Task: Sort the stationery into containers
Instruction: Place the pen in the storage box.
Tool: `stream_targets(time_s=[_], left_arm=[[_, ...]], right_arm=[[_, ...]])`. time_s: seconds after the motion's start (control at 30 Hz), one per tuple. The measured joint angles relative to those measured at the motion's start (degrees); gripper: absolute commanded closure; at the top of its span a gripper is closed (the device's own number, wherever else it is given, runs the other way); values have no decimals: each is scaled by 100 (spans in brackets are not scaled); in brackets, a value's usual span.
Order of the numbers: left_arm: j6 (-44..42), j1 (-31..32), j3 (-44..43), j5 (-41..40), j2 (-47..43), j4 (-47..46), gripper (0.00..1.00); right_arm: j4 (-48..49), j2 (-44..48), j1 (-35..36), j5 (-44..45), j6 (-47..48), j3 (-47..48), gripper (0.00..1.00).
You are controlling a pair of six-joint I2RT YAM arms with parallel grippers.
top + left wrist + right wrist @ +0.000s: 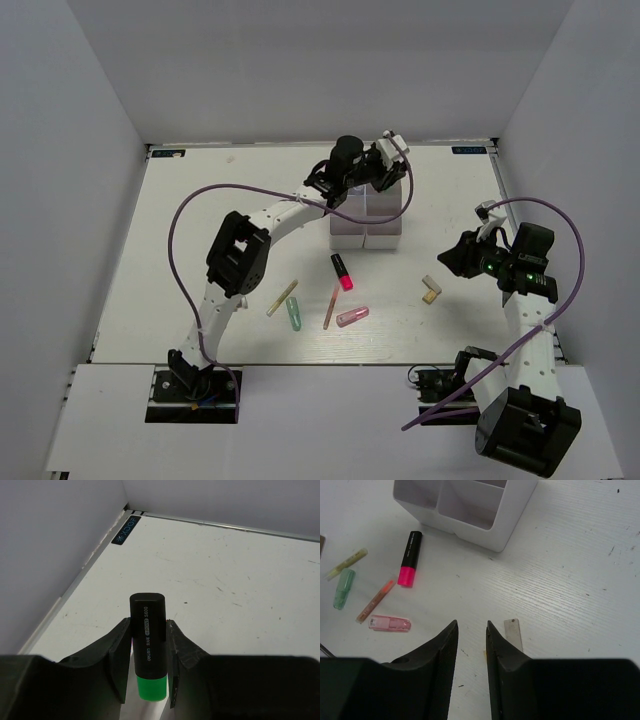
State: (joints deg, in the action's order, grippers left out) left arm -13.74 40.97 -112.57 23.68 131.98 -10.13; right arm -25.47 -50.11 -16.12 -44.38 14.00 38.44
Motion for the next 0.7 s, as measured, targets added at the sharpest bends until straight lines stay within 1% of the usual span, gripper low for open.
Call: stream_targets(time_s=[0.17, 0.37, 0.57, 0.6, 0.63, 0.7], left_arm=[[-59, -52, 2, -153, 13, -7, 100], [-87, -83, -26, -273, 90, -15, 100], [-107, -107, -26, -354, 131, 24, 100], [-122, -111, -26, -367, 133, 24, 100], [-125, -111, -26, -380, 136, 24, 98], [-125, -114, -26, -402, 136, 24, 90]], right_arm=[[-2, 0, -2, -46, 4, 0, 67], [-4, -4, -24, -85, 17, 0, 65], [-9, -20, -39, -101, 24, 0, 65], [-7, -20, -42, -105, 28, 0, 63], [-9, -20, -42, -111, 35, 0, 63], [-7, -20, -44, -127, 44, 0, 60]])
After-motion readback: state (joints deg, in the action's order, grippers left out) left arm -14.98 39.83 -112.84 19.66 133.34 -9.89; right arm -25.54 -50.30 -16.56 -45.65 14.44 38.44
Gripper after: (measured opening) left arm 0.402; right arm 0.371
